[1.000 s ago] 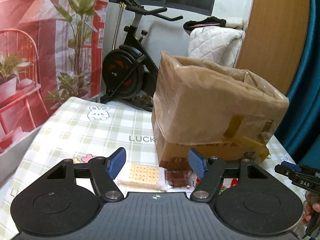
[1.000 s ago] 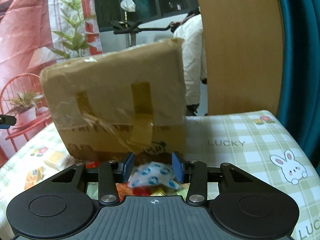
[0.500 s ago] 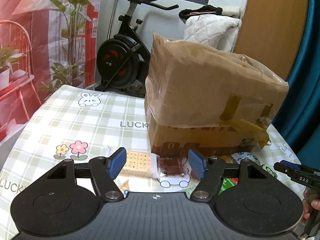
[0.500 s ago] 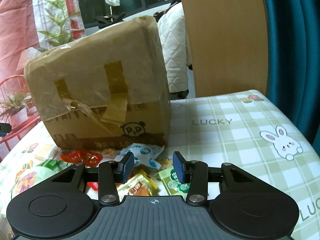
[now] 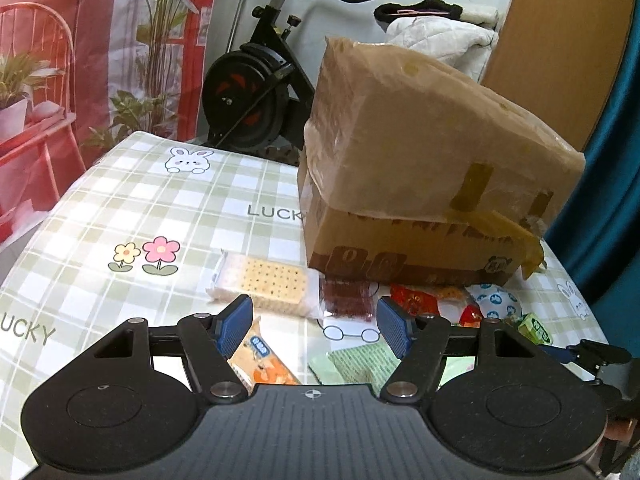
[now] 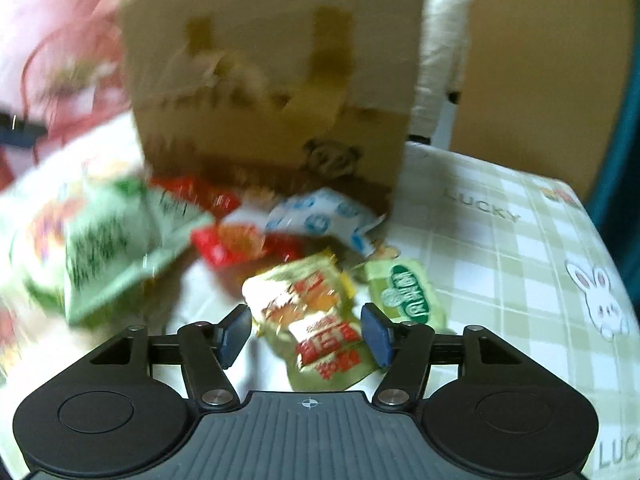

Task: Organize snacks
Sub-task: 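Move both tools back to the pile, right tool toward the small sachets, then grasp the gold snack pouch with the right tool and lift it, then grasp the red sachet with the left tool while the right tool holds the gold pouch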

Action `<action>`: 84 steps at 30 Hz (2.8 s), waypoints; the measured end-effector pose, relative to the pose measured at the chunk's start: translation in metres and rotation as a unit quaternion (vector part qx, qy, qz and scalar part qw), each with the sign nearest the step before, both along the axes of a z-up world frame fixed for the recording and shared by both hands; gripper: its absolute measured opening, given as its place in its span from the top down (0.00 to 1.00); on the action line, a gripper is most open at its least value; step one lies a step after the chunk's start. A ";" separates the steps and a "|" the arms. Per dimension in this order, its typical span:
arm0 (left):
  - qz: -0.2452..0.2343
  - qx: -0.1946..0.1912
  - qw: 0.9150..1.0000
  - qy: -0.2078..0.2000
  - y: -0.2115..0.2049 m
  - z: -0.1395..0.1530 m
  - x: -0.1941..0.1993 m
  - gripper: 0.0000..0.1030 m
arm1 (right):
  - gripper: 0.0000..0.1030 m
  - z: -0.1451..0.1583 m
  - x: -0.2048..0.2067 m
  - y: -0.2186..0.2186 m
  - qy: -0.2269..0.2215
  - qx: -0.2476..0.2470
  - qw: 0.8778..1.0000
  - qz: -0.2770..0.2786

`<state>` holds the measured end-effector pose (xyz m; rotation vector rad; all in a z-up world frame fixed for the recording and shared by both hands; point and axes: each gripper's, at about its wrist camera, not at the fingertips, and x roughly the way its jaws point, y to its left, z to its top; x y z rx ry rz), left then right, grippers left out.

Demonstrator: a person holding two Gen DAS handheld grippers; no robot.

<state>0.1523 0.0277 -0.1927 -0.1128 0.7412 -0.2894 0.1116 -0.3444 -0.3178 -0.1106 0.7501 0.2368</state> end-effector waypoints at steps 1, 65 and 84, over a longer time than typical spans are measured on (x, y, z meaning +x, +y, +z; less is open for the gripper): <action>-0.001 -0.001 1.000 0.001 0.000 -0.001 -0.001 0.32 | 0.37 0.000 0.000 0.003 -0.004 -0.005 1.000 0.004; -0.071 -0.010 0.997 0.018 -0.043 -0.009 0.029 0.52 | 0.55 0.039 0.001 -0.015 -0.052 0.129 0.988 -0.060; -0.153 0.048 0.981 0.110 -0.144 -0.080 0.105 0.52 | 0.55 0.028 0.008 -0.029 -0.046 0.143 0.986 -0.069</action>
